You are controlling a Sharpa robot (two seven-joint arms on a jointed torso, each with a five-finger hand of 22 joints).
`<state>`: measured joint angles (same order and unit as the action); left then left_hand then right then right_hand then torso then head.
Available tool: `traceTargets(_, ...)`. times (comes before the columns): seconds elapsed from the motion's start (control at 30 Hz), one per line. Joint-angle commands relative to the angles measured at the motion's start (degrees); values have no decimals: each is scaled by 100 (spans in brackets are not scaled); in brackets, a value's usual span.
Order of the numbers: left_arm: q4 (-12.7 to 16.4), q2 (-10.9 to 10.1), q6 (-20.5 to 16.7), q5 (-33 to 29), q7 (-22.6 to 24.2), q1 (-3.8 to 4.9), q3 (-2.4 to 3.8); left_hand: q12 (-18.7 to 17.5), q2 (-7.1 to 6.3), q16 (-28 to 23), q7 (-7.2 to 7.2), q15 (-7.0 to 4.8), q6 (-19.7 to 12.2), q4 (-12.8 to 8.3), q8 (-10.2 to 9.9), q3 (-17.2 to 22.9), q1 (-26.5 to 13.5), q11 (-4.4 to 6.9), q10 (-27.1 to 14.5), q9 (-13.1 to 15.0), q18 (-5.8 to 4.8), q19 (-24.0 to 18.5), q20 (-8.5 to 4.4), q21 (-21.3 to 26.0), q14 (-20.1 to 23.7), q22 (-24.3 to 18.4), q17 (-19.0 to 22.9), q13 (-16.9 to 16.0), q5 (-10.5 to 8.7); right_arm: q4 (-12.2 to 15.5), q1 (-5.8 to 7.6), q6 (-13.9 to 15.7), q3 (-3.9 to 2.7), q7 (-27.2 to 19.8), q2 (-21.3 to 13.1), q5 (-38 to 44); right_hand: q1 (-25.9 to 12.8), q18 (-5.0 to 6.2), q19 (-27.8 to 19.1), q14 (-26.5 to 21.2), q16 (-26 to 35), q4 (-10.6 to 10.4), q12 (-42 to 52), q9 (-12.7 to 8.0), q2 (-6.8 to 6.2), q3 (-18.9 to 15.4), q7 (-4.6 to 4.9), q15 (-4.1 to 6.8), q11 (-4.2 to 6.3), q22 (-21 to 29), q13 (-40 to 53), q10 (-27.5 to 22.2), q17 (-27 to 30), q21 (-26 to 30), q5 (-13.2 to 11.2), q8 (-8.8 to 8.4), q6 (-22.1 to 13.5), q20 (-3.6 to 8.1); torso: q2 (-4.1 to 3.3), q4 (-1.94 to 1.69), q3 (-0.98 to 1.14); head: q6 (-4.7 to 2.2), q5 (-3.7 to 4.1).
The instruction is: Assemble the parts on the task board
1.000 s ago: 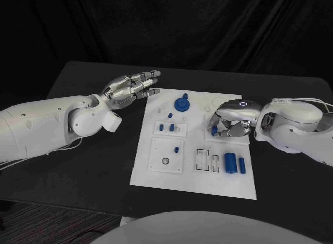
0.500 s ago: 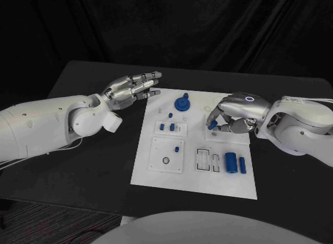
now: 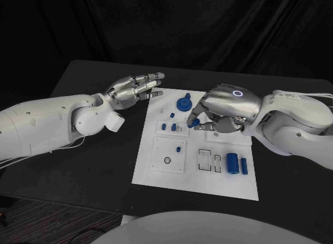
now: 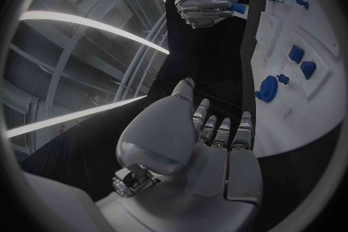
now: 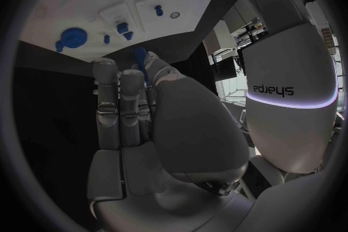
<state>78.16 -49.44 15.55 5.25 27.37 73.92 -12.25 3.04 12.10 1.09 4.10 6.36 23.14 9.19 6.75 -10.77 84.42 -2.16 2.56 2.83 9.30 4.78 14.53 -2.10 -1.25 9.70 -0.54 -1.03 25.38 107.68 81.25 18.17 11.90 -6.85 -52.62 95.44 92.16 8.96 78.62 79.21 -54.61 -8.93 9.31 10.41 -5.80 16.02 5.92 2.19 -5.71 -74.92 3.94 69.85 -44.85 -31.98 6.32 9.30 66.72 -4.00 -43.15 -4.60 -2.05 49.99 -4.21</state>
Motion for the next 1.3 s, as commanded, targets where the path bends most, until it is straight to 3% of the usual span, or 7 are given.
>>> traceTargets(0.03,7,22,100,1,41,-8,5,9,58,36,29,42,1,19,33,11,-12,-39,10,6,108,21,21,-20,-5,6,-8,-6,28,-88,-22,-331,-2,-81,276,-82,-62,-83,25,34,22,-20,-37,55,11,-38,-6,3,370,-441,32,400,34,47,-9,1,20,17,-1,-8,3,1,-2)
traceTargets(0.3,1,53,102,1,80,-8,5,23,69,46,34,56,12,15,39,21,-3,-46,21,6,109,34,26,-26,-14,20,-11,-10,34,-492,-315,-856,-3,-25,982,-112,-35,-66,-35,-14,190,-3,-114,54,24,-16,27,-16,345,-405,23,389,155,240,-24,-109,-134,11,4,-3,2,1,-28)
traceTargets(0.43,-3,69,111,1,92,-8,5,30,73,53,36,61,17,13,42,25,1,-49,27,7,110,39,28,-29,-21,25,-14,-11,37,-705,-452,-1052,-3,31,1286,-115,-30,-62,-42,-7,176,5,-120,54,19,-16,32,-17,341,-400,24,392,129,267,-19,-121,-150,11,2,-22,7,1,-7)
traceTargets(0.63,-5,88,126,1,144,-8,5,53,82,73,46,70,60,3,63,39,17,-63,47,12,111,55,37,-37,-40,36,-21,-16,50,-887,-593,-1243,-3,154,1556,-117,-61,-72,-19,49,87,-4,-152,54,9,-28,44,-25,327,-413,22,372,12,203,-22,-155,-194,6,4,-30,-2,1,-22)
traceTargets(0.7,-10,92,126,1,151,-8,5,61,83,79,49,70,70,1,68,41,20,-65,53,13,111,61,38,-40,-45,41,-23,-18,52,-920,-626,-1257,-3,171,1611,-117,-63,-76,-9,66,48,-4,-155,55,9,-30,44,-25,327,-419,22,372,-36,166,-22,-157,-195,6,-2,-16,1,1,-28)
traceTargets(1.0,-27,121,140,1,134,-9,5,66,84,81,52,68,82,1,75,44,23,-71,58,14,111,61,40,-41,-47,34,-23,-19,58,-980,-705,-1267,-3,237,1704,-57,-52,-78,9,99,13,12,-155,64,12,-25,38,-20,336,-425,29,393,-78,134,-2,-159,-185,7,-7,-27,7,1,-1)
traceTargets(1.3,-35,138,155,1,120,-10,5,66,84,81,52,68,82,1,75,44,23,-71,58,14,111,61,40,-41,-47,34,-23,-19,58,-1012,-724,-1314,-3,323,1709,27,-47,-79,26,126,-26,26,-154,72,9,-25,36,-14,341,-431,36,412,-128,101,19,-160,-175,11,-2,5,4,1,-21)
